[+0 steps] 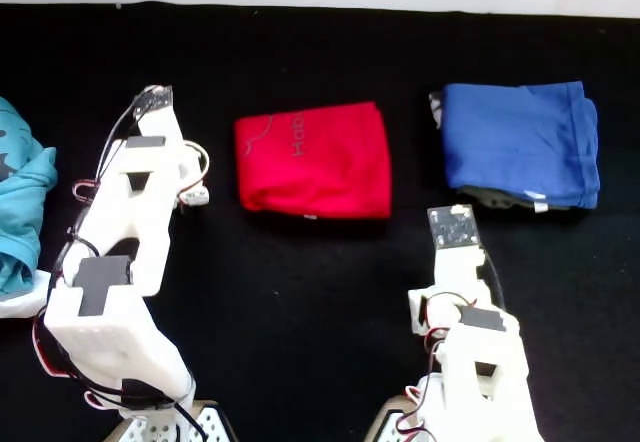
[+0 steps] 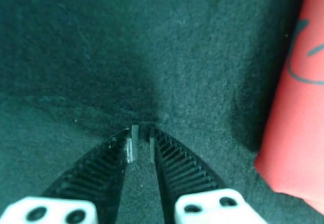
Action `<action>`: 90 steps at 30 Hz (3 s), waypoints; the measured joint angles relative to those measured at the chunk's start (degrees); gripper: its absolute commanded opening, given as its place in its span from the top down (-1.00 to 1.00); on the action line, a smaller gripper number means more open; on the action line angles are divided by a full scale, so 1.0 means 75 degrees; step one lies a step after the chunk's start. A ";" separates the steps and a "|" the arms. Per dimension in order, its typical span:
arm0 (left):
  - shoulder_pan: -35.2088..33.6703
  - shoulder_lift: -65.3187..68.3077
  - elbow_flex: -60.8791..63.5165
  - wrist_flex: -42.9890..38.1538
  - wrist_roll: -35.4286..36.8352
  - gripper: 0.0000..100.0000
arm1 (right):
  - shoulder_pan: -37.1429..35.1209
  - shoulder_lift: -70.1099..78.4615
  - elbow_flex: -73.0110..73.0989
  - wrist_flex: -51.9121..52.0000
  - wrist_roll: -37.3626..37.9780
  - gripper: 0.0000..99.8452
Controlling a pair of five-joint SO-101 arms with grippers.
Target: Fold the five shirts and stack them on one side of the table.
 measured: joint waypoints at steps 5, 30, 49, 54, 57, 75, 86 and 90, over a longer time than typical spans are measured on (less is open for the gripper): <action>0.0023 0.0094 0.0000 -0.0070 0.0012 0.88 | -0.0023 0.0047 -0.0809 0.1289 -0.0012 0.99; 0.0035 0.0129 0.0000 -0.0094 0.0012 0.88 | -0.2743 0.8721 -1.5601 0.6857 -0.3341 0.28; 0.0035 0.0129 0.0000 -0.0094 0.0012 0.88 | -0.3434 1.4769 -2.0349 0.7361 -0.4161 0.31; 0.0035 0.0129 0.0000 -0.0094 0.0012 0.88 | -0.3130 1.5179 -2.0595 0.7631 -0.4161 0.89; 0.0035 0.0129 0.0000 -0.0094 0.0012 0.88 | -0.2731 1.5191 -2.0607 0.7783 -0.4126 0.92; 0.0035 0.0129 0.0000 -0.0094 0.0012 0.88 | -0.0926 1.3081 -2.0712 0.8533 -0.1547 0.99; 0.0035 0.0129 0.0000 -0.0094 0.0012 0.88 | 0.0000 0.8885 -1.8262 0.8545 -0.0328 0.99; 0.0035 0.0129 0.0000 -0.0094 0.0012 0.88 | 0.0973 0.8768 -1.8215 0.8545 -0.0129 0.99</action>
